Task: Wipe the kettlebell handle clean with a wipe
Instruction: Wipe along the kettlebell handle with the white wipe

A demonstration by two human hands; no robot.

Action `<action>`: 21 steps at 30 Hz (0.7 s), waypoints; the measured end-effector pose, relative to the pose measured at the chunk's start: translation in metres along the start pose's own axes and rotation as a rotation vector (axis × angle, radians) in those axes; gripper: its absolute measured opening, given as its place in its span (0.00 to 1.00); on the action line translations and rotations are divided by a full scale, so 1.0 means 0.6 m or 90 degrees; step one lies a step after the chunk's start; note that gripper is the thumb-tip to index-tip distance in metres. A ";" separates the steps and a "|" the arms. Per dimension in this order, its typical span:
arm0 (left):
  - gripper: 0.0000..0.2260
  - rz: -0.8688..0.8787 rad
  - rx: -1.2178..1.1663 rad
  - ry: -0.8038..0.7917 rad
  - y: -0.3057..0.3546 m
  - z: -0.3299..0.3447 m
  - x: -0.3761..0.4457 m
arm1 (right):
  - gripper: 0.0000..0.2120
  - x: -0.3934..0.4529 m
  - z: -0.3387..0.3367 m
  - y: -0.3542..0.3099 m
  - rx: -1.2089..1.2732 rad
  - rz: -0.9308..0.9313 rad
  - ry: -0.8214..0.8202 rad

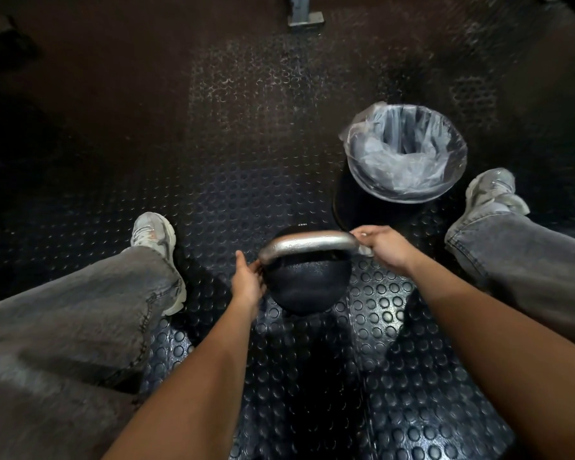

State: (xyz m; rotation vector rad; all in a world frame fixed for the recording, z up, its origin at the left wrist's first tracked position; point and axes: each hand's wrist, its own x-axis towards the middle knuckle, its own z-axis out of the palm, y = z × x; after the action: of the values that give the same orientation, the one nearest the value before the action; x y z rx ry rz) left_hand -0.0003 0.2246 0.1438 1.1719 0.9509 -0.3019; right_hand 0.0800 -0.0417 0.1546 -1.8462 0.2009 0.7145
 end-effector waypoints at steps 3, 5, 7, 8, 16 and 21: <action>0.32 0.003 0.004 -0.001 0.001 0.004 -0.003 | 0.11 0.006 -0.006 -0.053 -0.085 -0.054 -0.065; 0.32 0.003 0.004 -0.005 0.001 0.004 -0.004 | 0.11 -0.002 -0.020 -0.077 -0.071 -0.088 -0.093; 0.31 0.001 0.000 -0.001 0.001 0.003 -0.002 | 0.11 -0.014 -0.033 -0.068 0.050 -0.098 -0.089; 0.31 0.000 0.000 -0.001 0.001 0.002 -0.001 | 0.11 -0.017 -0.037 -0.052 0.116 -0.092 -0.078; 0.32 -0.007 -0.005 -0.012 0.004 0.004 -0.004 | 0.11 -0.014 0.004 -0.037 -0.043 -0.022 -0.013; 0.32 -0.005 -0.012 -0.014 0.002 0.003 -0.002 | 0.11 -0.023 -0.024 -0.124 -0.150 -0.140 -0.122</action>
State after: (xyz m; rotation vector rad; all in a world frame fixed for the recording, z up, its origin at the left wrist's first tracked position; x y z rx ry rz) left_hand 0.0008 0.2230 0.1457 1.1453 0.9372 -0.3117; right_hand 0.1083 -0.0279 0.2248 -1.9687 -0.2165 0.7802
